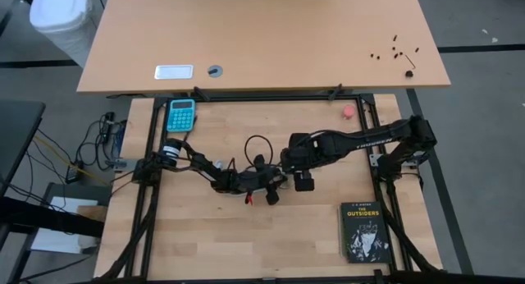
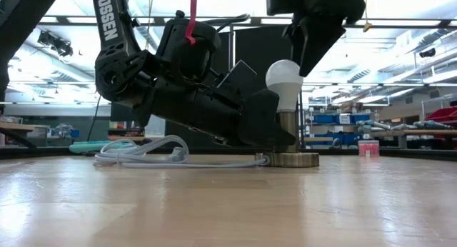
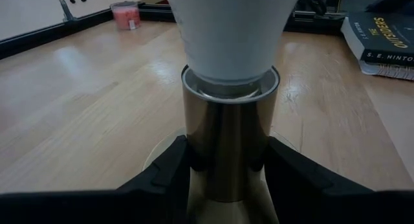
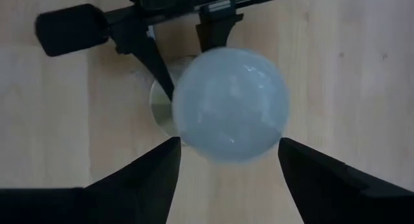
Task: Screw lightbulb
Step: Insert the lightbulb into the lamp
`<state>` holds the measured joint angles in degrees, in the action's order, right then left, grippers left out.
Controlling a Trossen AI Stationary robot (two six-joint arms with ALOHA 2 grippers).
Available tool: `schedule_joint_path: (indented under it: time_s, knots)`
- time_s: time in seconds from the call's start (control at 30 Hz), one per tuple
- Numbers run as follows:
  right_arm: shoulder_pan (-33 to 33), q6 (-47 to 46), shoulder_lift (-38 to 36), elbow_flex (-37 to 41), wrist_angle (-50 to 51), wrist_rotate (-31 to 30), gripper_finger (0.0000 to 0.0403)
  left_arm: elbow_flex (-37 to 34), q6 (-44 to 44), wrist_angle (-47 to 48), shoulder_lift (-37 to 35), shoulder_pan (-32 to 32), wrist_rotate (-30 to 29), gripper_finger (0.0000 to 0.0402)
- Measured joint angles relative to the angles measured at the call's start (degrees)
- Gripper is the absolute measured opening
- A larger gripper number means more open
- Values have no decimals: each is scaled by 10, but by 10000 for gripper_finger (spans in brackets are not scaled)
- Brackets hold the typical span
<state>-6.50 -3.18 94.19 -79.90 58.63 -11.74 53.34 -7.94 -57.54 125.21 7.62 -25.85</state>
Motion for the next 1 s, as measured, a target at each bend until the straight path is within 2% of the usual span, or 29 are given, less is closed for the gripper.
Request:
schedule_joint_path:
  time_s: [0.2,0.3,0.47,0.7,0.8,1.0]
  knots:
    - [-2,0,0,0,3,9,270,0,0,0,0,0,0,166]
    - [-3,-7,0,0,17,-14,270,0,0,0,0,0,0,166]
    - [-3,-19,-7,0,23,-17,272,0,0,0,0,0,0,166]
    - [-1,-57,-12,7,106,-17,272,0,0,0,0,0,0,166]
    - [-2,-49,-34,60,54,-15,273,0,0,3,0,0,0,166]
    - [6,-61,-149,248,-167,10,273,1,3,6,0,0,19,166]
